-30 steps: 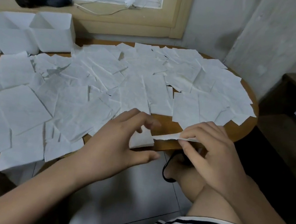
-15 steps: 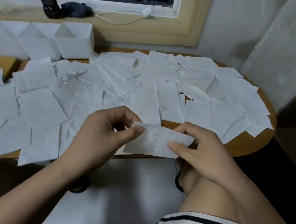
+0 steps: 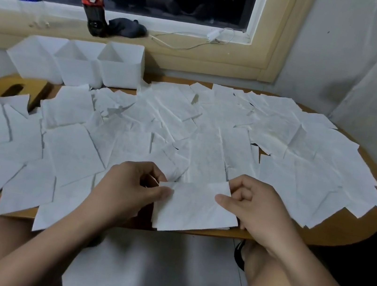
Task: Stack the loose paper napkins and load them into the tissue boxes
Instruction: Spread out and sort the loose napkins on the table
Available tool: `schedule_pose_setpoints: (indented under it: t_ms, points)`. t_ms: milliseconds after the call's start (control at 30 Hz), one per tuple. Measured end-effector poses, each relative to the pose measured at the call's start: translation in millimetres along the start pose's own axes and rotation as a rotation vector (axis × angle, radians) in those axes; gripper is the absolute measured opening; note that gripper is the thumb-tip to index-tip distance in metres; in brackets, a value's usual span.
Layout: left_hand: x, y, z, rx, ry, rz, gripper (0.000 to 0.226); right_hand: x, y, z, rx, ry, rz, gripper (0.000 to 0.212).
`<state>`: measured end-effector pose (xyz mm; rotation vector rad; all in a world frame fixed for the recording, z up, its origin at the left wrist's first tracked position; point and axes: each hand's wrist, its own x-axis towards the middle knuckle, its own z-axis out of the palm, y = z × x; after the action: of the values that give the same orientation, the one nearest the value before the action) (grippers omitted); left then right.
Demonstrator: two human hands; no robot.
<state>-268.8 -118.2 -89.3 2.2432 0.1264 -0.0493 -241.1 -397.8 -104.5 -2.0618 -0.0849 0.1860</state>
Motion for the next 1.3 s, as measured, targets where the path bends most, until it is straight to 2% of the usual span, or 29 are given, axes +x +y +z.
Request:
schedule_pose_setpoints:
  t_ms: [200, 367, 467, 600, 733, 833, 933, 1067, 1233, 1300]
  points:
    - [12, -10, 7, 0.133, 0.041, 0.046, 0.015, -1, 4, 8, -0.170, 0.066, -0.018, 0.022]
    - [15, -18, 10, 0.173, 0.058, 0.096, 0.028, -2, 2, 12, -0.302, 0.118, -0.080, 0.028]
    - [20, -15, 8, 0.201, 0.060, 0.138, 0.031, 5, 5, 6, -0.385, 0.191, -0.172, 0.019]
    - [42, 0, 9, 0.227, 0.038, 0.243, 0.022, 33, 5, -9, -0.601, 0.287, -0.259, 0.011]
    - [75, 16, 21, 0.275, -0.009, 0.342, 0.015, 68, 2, -19, -0.777, 0.192, -0.297, 0.023]
    - [101, 29, 31, 0.296, -0.015, 0.402, 0.013, 82, -1, -22, -0.838, 0.066, -0.279, 0.020]
    - [124, 41, 36, 0.254, -0.043, 0.443, 0.013, 89, -1, -23, -0.895, 0.035, -0.308, 0.013]
    - [142, 52, 42, 0.218, -0.055, 0.436, 0.009, 92, 1, -23, -0.888, 0.027, -0.335, 0.011]
    - [149, 57, 40, 0.222, -0.111, 0.555, 0.052, 75, -16, -35, -0.646, 0.091, -0.361, 0.013]
    - [146, 62, 35, 0.238, -0.130, 0.608, 0.062, 64, -29, -43, -0.558, 0.091, -0.385, 0.012]
